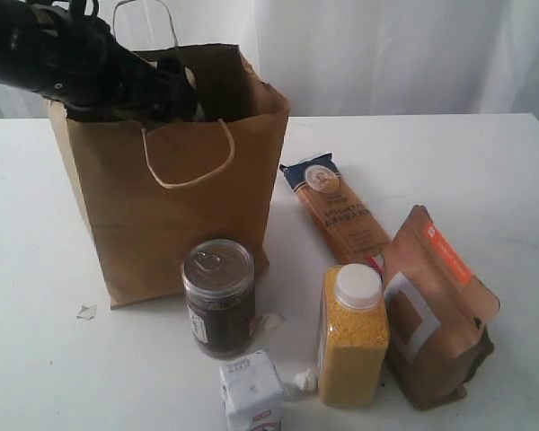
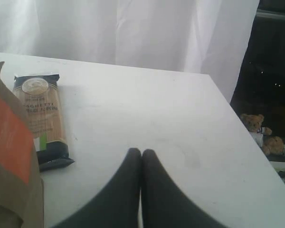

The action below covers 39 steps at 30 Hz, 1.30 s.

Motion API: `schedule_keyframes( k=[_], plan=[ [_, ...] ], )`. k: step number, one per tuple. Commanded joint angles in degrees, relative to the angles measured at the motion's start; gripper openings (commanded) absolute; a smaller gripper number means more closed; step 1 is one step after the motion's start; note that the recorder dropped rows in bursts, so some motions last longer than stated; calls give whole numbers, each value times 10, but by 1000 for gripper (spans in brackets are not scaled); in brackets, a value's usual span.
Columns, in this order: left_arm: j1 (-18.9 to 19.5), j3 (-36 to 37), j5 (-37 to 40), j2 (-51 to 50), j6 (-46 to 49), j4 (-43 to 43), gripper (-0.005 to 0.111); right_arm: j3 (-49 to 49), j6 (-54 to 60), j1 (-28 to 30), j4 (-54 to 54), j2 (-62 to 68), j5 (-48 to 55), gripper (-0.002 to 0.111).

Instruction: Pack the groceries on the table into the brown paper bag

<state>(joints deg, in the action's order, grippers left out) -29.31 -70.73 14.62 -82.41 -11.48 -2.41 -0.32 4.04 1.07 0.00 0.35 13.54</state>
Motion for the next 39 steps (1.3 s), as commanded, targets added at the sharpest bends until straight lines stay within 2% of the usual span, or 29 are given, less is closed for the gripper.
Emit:
schedule_keyframes(
  k=[1, 3, 5, 7, 9, 28, 31, 34, 36, 39],
  plan=[
    [-1, 0, -12, 10, -7, 3, 105, 3, 3, 2, 0, -4, -4, 0],
    [-2, 0, -10, 17, -28, 14, 105, 3, 3, 2, 0, -4, -4, 0],
    [-6, 0, -13, 15, -23, -24, 105, 3, 3, 2, 0, -4, -4, 0],
    [-3, 0, -13, 12, -28, -10, 105, 3, 3, 2, 0, -4, -4, 0],
    [-6, 0, -16, 18, -27, -33, 105, 3, 3, 2, 0, -4, -4, 0],
    [-6, 0, -10, 30, -7, -28, 105, 3, 3, 1, 0, -4, -4, 0],
    [-18, 0, -23, 33, -2, -51, 105, 3, 3, 1, 0, -4, -4, 0],
    [-8, -6, -23, 21, -88, -19, 105, 3, 3, 1, 0, -4, -4, 0],
    [-27, -8, -14, 22, -103, -68, 105, 3, 3, 1, 0, -4, -4, 0],
    [-27, -8, -13, 20, -103, -71, 105, 3, 3, 1, 0, -4, -4, 0]
  ],
)
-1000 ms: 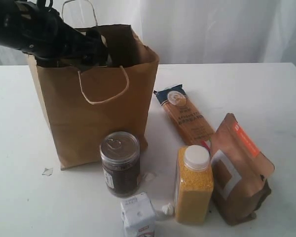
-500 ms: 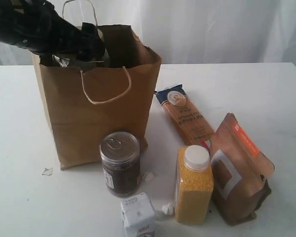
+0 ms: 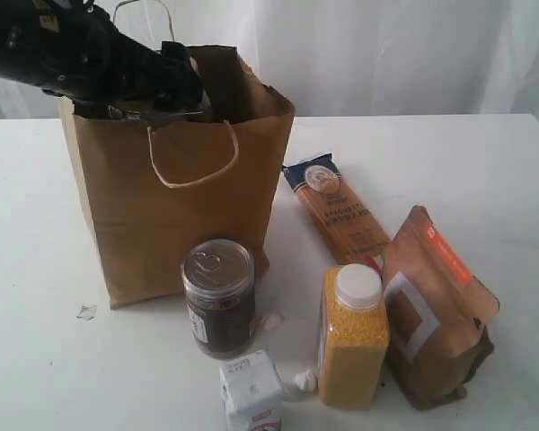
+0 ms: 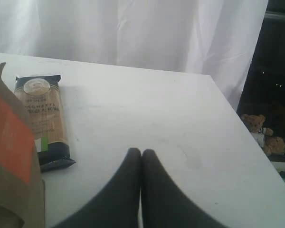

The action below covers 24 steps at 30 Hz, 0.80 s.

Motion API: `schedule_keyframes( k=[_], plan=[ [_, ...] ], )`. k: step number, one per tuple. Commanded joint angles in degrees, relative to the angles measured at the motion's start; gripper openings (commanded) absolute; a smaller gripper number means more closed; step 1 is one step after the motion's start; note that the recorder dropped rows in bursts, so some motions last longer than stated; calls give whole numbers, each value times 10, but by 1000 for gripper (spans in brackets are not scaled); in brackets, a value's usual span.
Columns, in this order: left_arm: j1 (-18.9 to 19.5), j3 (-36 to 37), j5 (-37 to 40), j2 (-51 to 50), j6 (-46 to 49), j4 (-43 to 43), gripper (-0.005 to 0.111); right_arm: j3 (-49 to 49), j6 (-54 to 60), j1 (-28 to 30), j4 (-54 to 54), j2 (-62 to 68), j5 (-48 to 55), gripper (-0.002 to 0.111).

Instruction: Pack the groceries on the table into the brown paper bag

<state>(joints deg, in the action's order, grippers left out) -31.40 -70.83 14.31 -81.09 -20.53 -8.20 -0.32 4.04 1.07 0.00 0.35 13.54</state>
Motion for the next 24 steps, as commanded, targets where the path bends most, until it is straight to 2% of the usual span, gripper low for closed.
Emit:
schedule_keyframes(
  k=[1, 24],
  plan=[
    [-6, -7, -12, 10, -5, -16, 105, 3, 3, 1, 0, -4, -4, 0],
    [-6, -7, -27, 11, -5, 1, 105, 3, 3, 1, 0, -4, -4, 0]
  ],
)
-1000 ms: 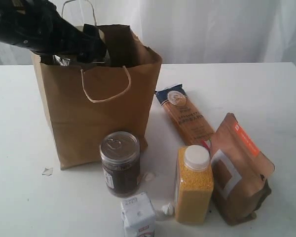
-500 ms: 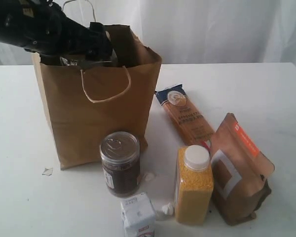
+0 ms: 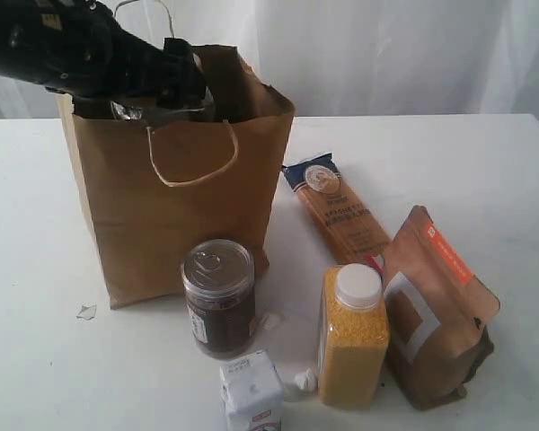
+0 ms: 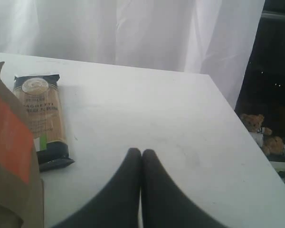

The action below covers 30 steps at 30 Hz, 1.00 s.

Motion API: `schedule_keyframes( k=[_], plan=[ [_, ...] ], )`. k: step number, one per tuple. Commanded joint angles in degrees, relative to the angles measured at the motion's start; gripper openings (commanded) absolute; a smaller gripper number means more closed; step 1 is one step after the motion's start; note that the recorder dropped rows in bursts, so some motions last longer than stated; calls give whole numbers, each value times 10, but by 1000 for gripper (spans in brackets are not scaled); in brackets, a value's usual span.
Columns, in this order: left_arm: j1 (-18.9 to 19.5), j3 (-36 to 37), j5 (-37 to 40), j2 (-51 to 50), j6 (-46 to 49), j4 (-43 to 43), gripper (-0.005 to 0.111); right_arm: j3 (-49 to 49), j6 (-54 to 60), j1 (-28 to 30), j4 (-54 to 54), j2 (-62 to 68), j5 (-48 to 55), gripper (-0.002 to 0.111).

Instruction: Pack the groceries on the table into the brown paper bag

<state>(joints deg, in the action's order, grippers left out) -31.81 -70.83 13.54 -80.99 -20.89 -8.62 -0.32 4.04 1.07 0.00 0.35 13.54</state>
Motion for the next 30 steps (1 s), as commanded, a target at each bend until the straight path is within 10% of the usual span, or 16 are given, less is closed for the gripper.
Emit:
schedule_keyframes(
  k=[1, 14, 22, 30],
  plan=[
    [-2, -7, -19, 10, -1, 5, 105, 3, 3, 1, 0, -4, -4, 0],
    [-2, -7, 7, 10, -1, 9, 105, 3, -275, 1, 148, -4, -430, 0],
    [-2, -7, 6, 10, -4, 9, 105, -334, -354, -55, 28, 316, -55, 0],
    [-2, -7, 7, 10, -1, 9, 105, -724, 275, -170, 339, 723, 222, 0]
  ],
)
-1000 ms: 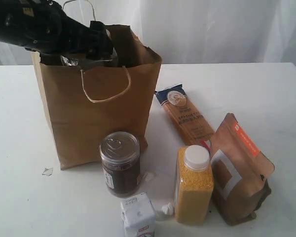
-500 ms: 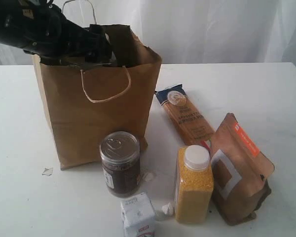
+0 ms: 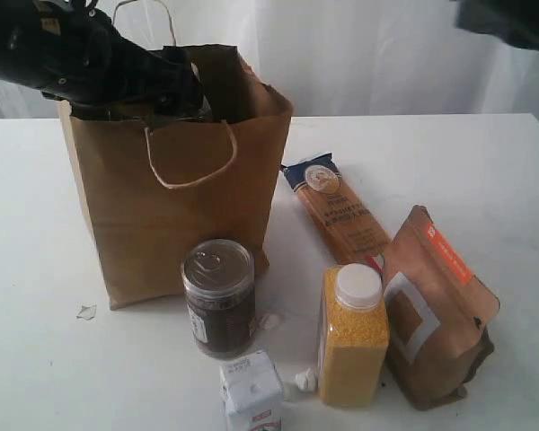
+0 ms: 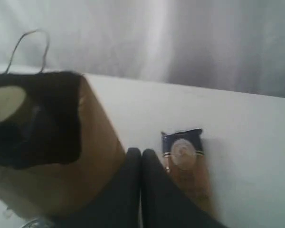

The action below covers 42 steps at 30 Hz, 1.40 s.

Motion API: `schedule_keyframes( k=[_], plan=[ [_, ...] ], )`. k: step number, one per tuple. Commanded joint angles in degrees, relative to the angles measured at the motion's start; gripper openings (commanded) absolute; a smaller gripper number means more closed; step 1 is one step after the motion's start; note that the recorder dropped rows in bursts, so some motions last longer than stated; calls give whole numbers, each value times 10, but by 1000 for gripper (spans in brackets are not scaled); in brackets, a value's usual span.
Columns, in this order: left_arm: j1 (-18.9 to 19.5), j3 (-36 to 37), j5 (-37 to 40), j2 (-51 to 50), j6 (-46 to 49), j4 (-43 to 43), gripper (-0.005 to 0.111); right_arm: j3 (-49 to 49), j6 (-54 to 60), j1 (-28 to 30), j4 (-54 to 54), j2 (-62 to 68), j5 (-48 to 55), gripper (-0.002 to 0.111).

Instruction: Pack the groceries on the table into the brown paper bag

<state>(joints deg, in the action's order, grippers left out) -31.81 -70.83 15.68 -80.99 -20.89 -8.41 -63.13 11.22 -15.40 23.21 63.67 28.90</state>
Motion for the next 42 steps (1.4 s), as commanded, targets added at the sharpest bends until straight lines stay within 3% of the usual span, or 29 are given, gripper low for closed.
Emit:
schedule_keyframes(
  k=[1, 5, 12, 17, 24, 42],
  plan=[
    [-2, -7, -14, 10, -1, 7, 105, -116, 230, -6, 115, 106, 71, 0],
    [-2, -7, -10, 10, -1, 7, 105, -161, 343, -6, 148, 167, 80, 0],
    [-2, -7, -9, 10, 0, 7, 105, -176, 553, -6, 338, 248, 99, 0],
    [-2, -7, -9, 10, 0, 7, 105, -182, 655, -6, 412, 290, 104, 0],
    [-2, -7, -10, 10, 1, 7, 105, -237, 729, -7, 509, 333, 168, 0],
    [-2, -7, -10, 10, 0, 7, 105, -357, 726, -96, 489, 435, 189, 0]
  ],
)
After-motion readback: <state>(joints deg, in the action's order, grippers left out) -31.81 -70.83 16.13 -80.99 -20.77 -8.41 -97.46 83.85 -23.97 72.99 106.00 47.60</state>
